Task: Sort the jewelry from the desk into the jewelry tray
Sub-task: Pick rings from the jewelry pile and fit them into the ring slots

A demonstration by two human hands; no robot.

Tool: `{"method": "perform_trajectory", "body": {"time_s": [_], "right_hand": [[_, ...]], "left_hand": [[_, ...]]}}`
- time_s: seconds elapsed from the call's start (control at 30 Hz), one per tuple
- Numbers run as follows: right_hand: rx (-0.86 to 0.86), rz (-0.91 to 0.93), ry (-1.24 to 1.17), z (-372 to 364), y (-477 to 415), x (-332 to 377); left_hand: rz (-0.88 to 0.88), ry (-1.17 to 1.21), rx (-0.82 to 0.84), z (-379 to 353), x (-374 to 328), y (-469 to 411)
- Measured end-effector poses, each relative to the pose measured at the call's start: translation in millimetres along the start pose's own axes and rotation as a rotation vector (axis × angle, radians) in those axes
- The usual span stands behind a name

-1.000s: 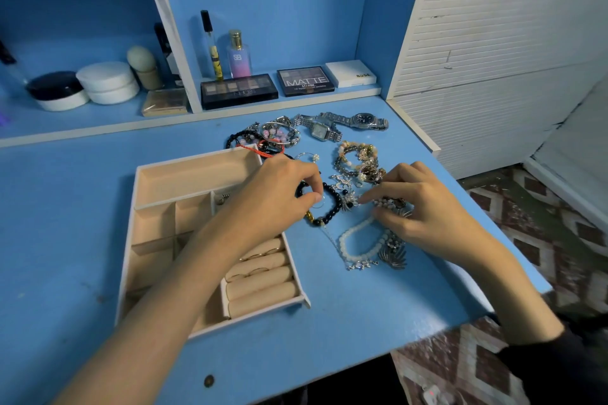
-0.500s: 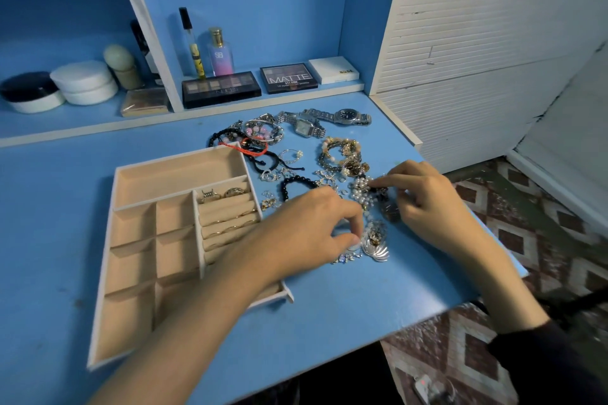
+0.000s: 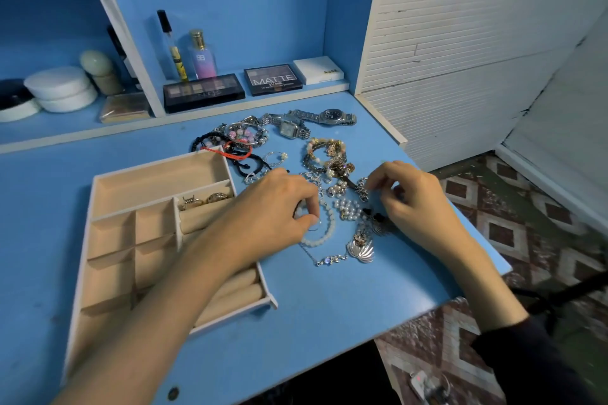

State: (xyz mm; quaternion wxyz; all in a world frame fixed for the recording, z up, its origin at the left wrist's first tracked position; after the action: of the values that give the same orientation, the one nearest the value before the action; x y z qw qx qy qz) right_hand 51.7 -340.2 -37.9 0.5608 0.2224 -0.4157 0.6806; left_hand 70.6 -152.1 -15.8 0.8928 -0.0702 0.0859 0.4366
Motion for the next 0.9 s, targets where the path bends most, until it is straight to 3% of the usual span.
{"method": "perform_trajectory", "body": {"time_s": [0.17, 0.37, 0.7, 0.9], "right_hand": [[-0.163, -0.049, -0.08, 3.4, -0.5, -7.7], [-0.172, -0.013, 0.129, -1.0, 0.9, -12.6], [-0.155, 0.012, 0.156, -5.4, 1.0, -11.0], [0.003, 0.134, 0.301, -16.1, -1.2, -4.8]], "left_hand": [[-0.087, 0.037, 0.043, -5.7, -20.0, -10.2], [-0.085, 0.029, 0.099, -12.0, -19.9, -8.4], [-0.054, -0.007, 0.005, 1.5, -8.0, -7.5], [-0.095, -0.005, 0.063, -8.2, -16.4, -15.4]]}}
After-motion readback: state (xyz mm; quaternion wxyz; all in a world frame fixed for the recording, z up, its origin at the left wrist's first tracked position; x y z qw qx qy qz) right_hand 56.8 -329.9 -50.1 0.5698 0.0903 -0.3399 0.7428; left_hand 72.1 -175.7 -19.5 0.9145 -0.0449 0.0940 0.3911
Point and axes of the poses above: each hand's wrist, its own y-axis away from the middle knuckle, its own z-axis out of the back of the hand, x = y × z, the point moved 4 cm from there along -y, towards the middle knuckle, and after that the axes turned 13 degrees about -y, right-handed, at the moved point
